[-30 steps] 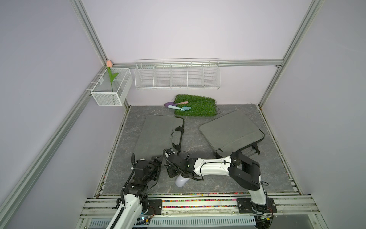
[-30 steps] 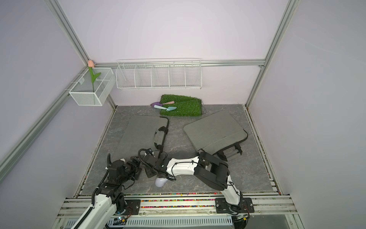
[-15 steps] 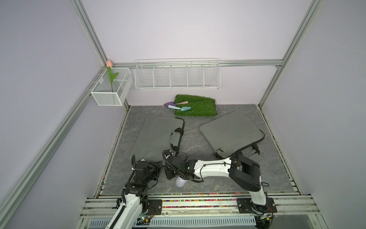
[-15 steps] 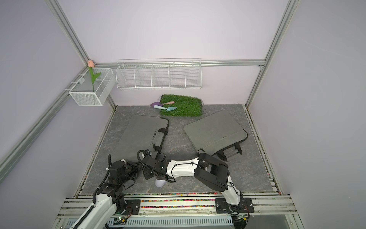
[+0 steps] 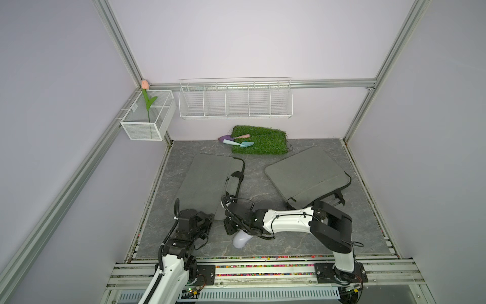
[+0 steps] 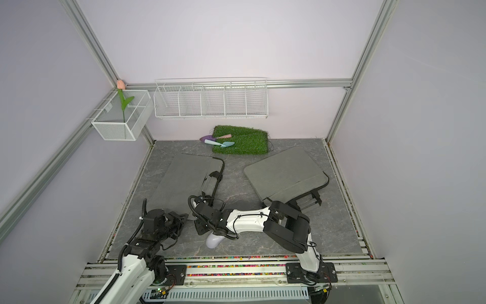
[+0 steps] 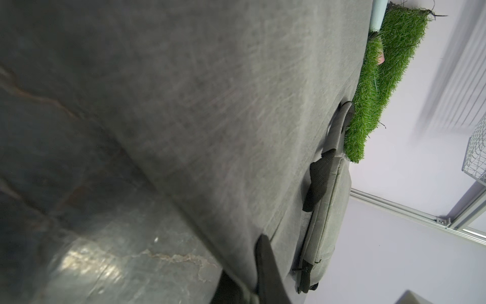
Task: Put the mouse into the laptop bag
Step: Unzip the zipper on the zippered laptop bag.
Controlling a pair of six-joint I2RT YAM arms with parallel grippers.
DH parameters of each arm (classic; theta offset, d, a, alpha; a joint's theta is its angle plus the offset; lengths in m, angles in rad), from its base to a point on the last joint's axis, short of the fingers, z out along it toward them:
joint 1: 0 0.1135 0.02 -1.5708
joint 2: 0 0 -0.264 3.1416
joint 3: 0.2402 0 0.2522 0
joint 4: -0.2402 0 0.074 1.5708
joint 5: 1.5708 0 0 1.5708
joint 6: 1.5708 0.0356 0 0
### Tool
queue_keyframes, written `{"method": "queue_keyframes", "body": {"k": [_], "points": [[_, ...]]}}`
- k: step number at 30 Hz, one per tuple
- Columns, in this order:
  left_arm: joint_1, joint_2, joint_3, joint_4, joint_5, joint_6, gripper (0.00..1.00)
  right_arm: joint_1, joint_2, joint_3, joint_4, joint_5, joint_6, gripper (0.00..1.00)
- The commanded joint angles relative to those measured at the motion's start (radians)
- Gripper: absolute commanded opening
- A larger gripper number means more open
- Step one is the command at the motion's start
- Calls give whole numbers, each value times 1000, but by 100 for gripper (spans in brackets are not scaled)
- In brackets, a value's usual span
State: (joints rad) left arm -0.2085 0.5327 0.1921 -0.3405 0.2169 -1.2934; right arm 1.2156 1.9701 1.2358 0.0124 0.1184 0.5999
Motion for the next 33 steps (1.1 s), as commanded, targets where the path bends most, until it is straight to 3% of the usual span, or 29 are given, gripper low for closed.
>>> {"method": "queue_keyframes", "body": {"k": [1, 9, 15, 19, 22, 26, 33], "points": [[15, -19, 80, -110, -65, 59, 0, -76, -30, -42, -80, 140, -73, 6], [81, -26, 138, -210, -74, 117, 0, -115, -54, -56, -94, 138, -189, 6], [128, 114, 168, -123, -66, 159, 0, -48, -167, -137, -94, 16, -209, 6], [128, 207, 190, -78, -51, 173, 0, -16, -153, -126, -103, -24, -201, 6], [128, 179, 231, -170, -100, 201, 0, -52, -112, -110, -119, 22, -187, 6], [133, 54, 277, -331, -188, 259, 0, -162, -58, -100, -69, -41, -196, 6], [184, 29, 300, -412, -131, 311, 0, -222, 42, 65, -122, 23, -270, 6]]}}
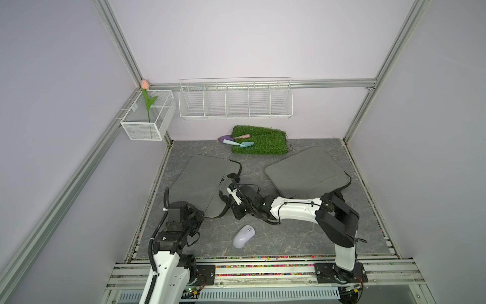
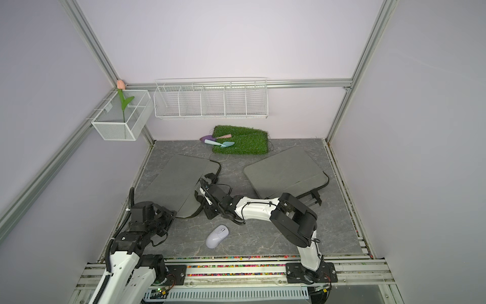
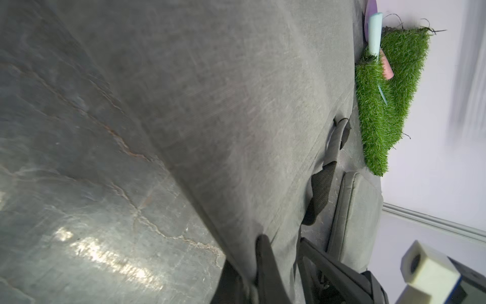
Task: Put the mouse into the laptop bag
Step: Unzip the zipper on the zippered laptop bag.
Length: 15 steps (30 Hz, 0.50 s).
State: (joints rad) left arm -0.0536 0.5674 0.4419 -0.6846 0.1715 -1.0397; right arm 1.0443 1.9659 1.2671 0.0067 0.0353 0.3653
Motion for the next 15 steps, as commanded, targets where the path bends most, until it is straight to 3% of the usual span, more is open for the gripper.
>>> {"method": "queue_keyframes", "body": {"k": [1, 8, 15], "points": [[34, -10, 61, -85, -89, 64, 0, -65, 60, 50, -123, 112, -34, 6], [59, -13, 106, -122, -58, 98, 0, -191, 140, 113, -130, 140, -29, 6], [151, 39, 120, -102, -3, 152, 0, -246, 29, -12, -91, 192, -30, 6]]}}
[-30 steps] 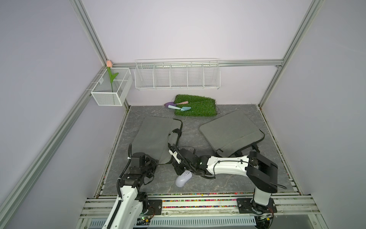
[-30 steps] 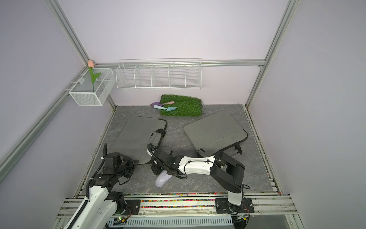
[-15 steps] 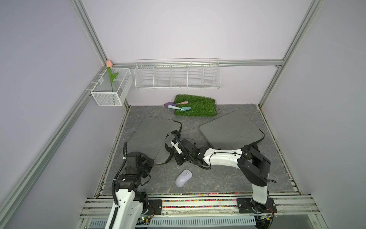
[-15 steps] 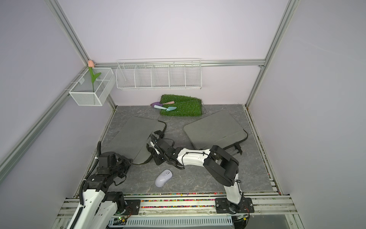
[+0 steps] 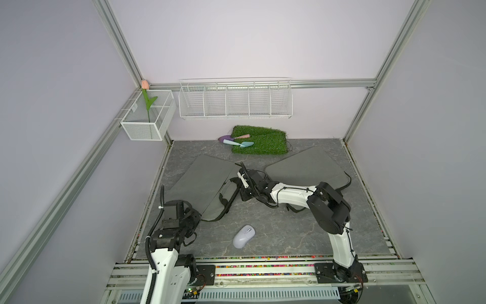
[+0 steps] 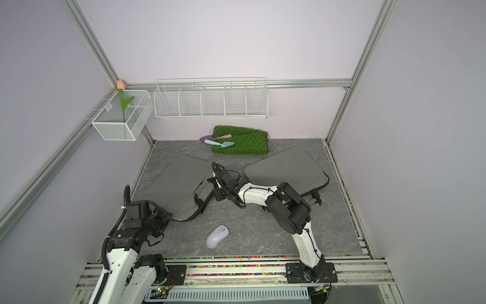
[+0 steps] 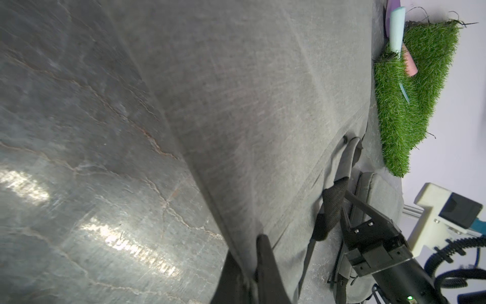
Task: Put the mouse into the laptop bag
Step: Unzip the zipper on the zippered laptop bag.
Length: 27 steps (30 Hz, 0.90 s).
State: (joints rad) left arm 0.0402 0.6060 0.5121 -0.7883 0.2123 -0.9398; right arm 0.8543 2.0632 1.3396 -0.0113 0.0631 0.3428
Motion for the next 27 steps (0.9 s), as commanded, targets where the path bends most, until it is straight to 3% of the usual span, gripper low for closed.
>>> {"method": "queue_keyframes", "body": {"k": [1, 7, 13, 17, 19, 20, 23, 24, 25, 27], "points": [[81, 9, 50, 11, -28, 61, 0, -59, -93, -114, -68, 177, -3, 6], [237, 199, 62, 113, 70, 130, 0, -70, -236, -287, -38, 249, 19, 6], [398, 337, 151, 81, 16, 196, 0, -135, -256, -355, -17, 231, 45, 6], [428, 367, 160, 102, 5, 200, 0, -151, -256, -359, -16, 244, 41, 6], [428, 381, 154, 143, 67, 204, 0, -150, -262, -362, -11, 226, 36, 6], [428, 385, 152, 160, 126, 211, 11, -146, -266, -366, -4, 207, 35, 6], [424, 361, 134, 144, 202, 206, 74, -105, -277, -362, -22, 206, 39, 6], [422, 333, 125, 122, 210, 196, 90, -89, -279, -360, -26, 205, 45, 6], [417, 300, 113, 106, 223, 184, 100, -75, -279, -358, -27, 196, 52, 6], [392, 207, 81, 68, 252, 142, 100, -45, -271, -349, -34, 188, 69, 6]]}}
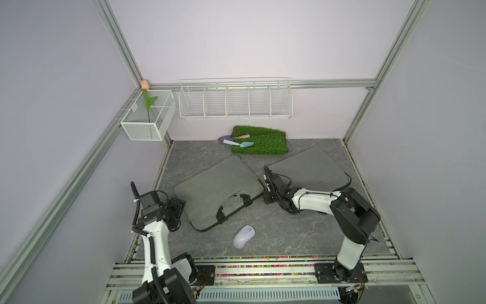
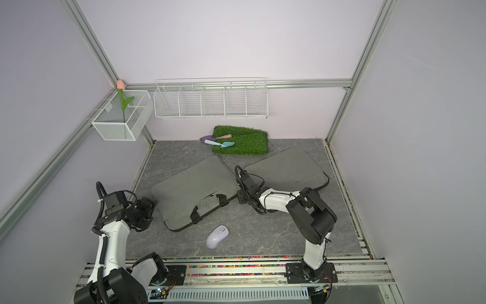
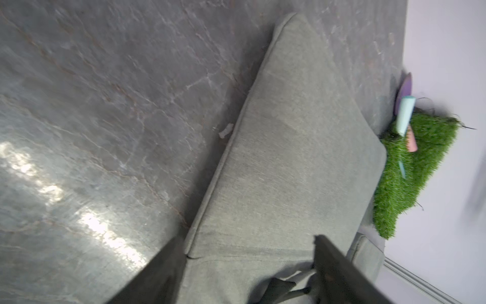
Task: Put the mouse into the laptop bag
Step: Unzip the zipper on the zippered laptop bag.
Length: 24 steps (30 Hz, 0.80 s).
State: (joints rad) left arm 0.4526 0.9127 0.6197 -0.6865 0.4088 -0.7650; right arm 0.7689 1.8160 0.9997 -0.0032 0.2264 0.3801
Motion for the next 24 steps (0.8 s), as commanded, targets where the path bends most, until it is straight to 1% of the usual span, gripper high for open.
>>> {"method": "queue_keyframes", "body": {"k": [1, 2, 4, 6, 7, 8, 11, 13, 15, 18, 20, 24], "points": [[-39, -148, -38, -47, 67, -55, 100, 56, -17, -3, -41, 24, 35, 6], [-69, -216, -49, -51, 78, -84, 100, 71, -10, 6, -44, 23, 39, 6], [-156, -326, -58, -40, 78, -141, 100, 93, 4, 21, -48, 14, 51, 6], [-311, -408, -51, -7, 35, -167, 100, 106, 5, 28, -38, -14, 63, 6], [-376, -420, -41, -9, -4, -165, 100, 112, 1, 27, -33, -24, 65, 6], [-447, -419, -32, -13, -48, -167, 99, 114, -5, 26, -31, -32, 68, 6], [-640, -341, -77, 104, -96, -210, 96, 124, -34, 18, -27, -60, 79, 6], [-771, -249, -133, 239, -117, -285, 92, 136, -51, 10, -20, -82, 91, 6], [-890, -151, -190, 420, -166, -388, 91, 157, -68, 1, -5, -98, 103, 6], [-991, -35, -213, 566, -241, -456, 92, 191, -76, -3, 11, -112, 120, 6], [-1014, 14, -214, 608, -264, -484, 93, 210, -80, -6, 22, -122, 127, 6], [-1019, 97, -239, 704, -284, -528, 94, 245, -90, -3, 23, -117, 131, 6]]}}
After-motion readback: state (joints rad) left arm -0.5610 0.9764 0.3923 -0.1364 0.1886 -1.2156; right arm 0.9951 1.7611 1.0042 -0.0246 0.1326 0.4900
